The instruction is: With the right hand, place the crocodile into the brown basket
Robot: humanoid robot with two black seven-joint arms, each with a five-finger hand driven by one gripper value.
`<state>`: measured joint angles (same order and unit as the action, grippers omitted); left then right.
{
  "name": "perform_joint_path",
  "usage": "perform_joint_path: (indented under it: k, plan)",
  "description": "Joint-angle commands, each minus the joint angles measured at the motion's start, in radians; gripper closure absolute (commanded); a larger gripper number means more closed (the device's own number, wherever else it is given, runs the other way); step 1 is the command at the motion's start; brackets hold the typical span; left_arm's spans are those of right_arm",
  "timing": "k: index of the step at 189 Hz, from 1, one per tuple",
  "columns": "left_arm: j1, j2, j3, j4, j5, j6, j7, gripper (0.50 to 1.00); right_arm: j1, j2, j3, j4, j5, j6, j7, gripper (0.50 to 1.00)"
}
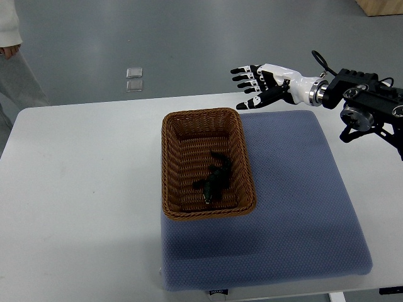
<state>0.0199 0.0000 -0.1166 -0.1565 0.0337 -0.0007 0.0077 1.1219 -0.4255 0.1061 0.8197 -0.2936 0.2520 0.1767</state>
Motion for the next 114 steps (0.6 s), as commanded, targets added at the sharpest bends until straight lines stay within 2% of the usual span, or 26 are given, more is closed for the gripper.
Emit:
perform_joint_path:
  k: [1,35,58,84,114]
  plan:
    - [0.000,0.000,0.000,0.000,0.000,-0.001,0.000,0.500,-0.019,-0.019,0.000,-0.040,0.227,0.026,-0.026,0.587]
    - [0.000,0.000,0.000,0.000,0.000,-0.001,0.000,0.500,-0.065,-0.009,-0.002,-0.177,0.568,0.115,-0.089,0.585]
    - [0.000,0.000,0.000,0.000,0.000,0.001,0.000,0.500,-0.093,-0.007,-0.002,-0.214,0.726,0.164,-0.105,0.585]
    - [0.000,0.000,0.000,0.000,0.000,0.001,0.000,0.500,-0.122,0.011,0.000,-0.241,0.887,0.161,-0.161,0.585]
    - [0.000,0.000,0.000,0.000,0.000,0.001,0.000,0.500,-0.146,0.031,0.018,-0.254,0.923,0.156,-0.160,0.583]
